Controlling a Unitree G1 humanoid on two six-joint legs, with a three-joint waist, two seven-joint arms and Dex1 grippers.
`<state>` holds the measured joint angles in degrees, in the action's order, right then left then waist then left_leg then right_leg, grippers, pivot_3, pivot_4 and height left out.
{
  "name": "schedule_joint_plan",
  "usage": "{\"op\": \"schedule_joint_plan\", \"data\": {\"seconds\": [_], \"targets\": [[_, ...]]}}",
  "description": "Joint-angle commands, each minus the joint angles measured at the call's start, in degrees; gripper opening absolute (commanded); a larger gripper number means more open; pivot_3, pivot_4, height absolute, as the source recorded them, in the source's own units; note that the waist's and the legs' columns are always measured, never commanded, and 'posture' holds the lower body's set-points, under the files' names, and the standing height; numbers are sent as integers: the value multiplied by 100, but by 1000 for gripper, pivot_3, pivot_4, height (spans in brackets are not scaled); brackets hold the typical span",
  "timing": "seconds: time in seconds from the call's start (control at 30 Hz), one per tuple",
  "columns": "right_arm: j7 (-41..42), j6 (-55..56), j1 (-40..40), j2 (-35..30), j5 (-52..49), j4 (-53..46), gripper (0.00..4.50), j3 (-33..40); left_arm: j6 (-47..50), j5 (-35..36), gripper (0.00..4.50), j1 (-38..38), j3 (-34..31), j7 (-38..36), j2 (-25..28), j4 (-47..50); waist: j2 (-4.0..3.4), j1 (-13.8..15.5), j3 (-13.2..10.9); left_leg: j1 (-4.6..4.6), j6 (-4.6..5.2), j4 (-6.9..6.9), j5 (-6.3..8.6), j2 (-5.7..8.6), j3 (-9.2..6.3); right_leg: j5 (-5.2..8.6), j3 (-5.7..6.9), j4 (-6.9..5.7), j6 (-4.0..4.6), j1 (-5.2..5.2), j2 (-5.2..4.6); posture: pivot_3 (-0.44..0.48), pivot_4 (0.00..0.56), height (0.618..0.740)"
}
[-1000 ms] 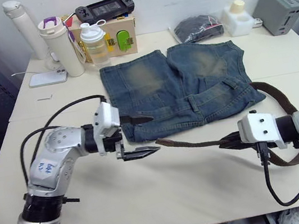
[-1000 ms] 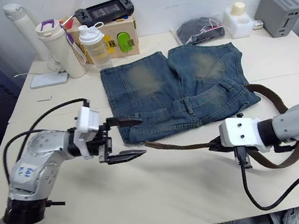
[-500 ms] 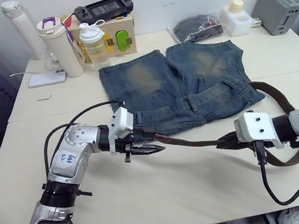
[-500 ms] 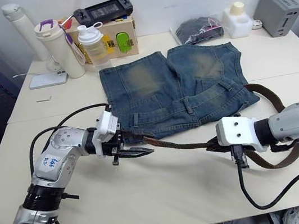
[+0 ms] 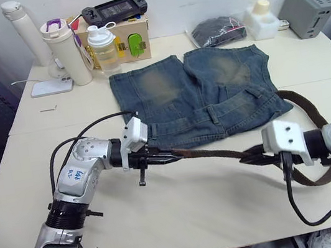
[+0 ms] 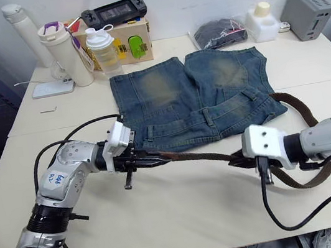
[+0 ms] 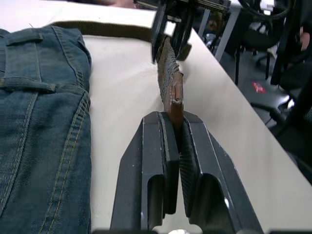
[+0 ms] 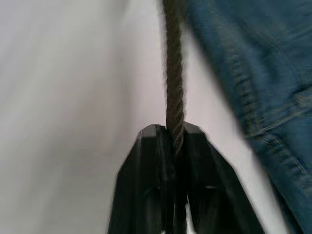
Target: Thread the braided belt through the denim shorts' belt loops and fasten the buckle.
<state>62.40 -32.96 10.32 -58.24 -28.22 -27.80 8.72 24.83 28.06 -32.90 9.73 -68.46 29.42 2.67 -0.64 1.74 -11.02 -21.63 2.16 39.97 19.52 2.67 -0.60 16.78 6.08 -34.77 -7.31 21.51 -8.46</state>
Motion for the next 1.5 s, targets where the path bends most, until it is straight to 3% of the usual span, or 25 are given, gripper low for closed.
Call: {"op": "schedule_joint_plan", "data": {"seconds": [0.03,0.13,0.27,0.43,0.57,0.73,0.87,1.0,1.37,1.5], "targets": [[-606,-935,185,282,-1138,33,2699,1290,685,550,0,-121,-388,339,-196,58,0,18,0,-5,0,3,0,0,-5,0,3,1,0,0,0,0,150,690],[-1163,-1856,343,563,-2747,146,4185,2395,1652,1259,0,5,-723,839,-477,282,0,29,0,-10,2,4,-1,1,-11,0,5,2,0,1,-1,0,150,690],[-1967,-2326,-92,771,-5088,-262,4185,3150,2648,1923,0,55,-1154,1705,-866,419,0,67,0,-15,1,2,-2,-2,-30,2,14,2,3,1,2,0,150,690],[-3636,-1917,-1094,1128,-7138,-1088,4185,2463,3112,2195,0,127,-1261,2151,-994,594,0,96,0,-14,0,4,-4,-3,-24,2,10,-4,5,1,2,0,150,690],[-4352,-1794,-1681,1369,-6849,-1573,4185,1549,3277,2358,0,71,-1285,2248,-1027,655,1,113,0,-13,0,3,-4,0,-19,3,5,-5,4,4,2,0,150,690],[-5758,-1022,-1466,2856,-6502,-1078,4185,217,3472,2609,0,-21,-1352,2336,-1093,698,4,111,2,-12,-3,3,-5,2,-19,3,0,-7,5,8,6,0,150,690],[-6141,-202,-1375,3970,-6859,-597,4185,267,3587,2798,0,-18,-1424,2407,-1113,722,3,103,3,-12,-4,0,-6,6,-20,4,-1,-13,4,12,28,0,150,690],[-6159,200,-1328,4481,-6960,-571,4185,341,3559,2741,0,-19,-1368,2462,-1097,702,2,94,2,-12,-3,0,-6,5,-20,4,-8,-16,5,14,47,0,150,690],[-6189,432,-1166,4648,-7015,-541,4185,173,3465,2697,0,-166,-1402,2471,-1081,534,1,-16,2,-13,-4,-10,-5,-1,-20,10,-18,-25,15,27,59,0,150,690],[-6208,511,-1072,4723,-6989,-476,2639,125,3458,2693,0,-152,-1400,2475,-1062,537,1,-41,2,-13,-4,-19,-6,-3,-16,13,-21,-32,20,40,59,0,150,690]]}}
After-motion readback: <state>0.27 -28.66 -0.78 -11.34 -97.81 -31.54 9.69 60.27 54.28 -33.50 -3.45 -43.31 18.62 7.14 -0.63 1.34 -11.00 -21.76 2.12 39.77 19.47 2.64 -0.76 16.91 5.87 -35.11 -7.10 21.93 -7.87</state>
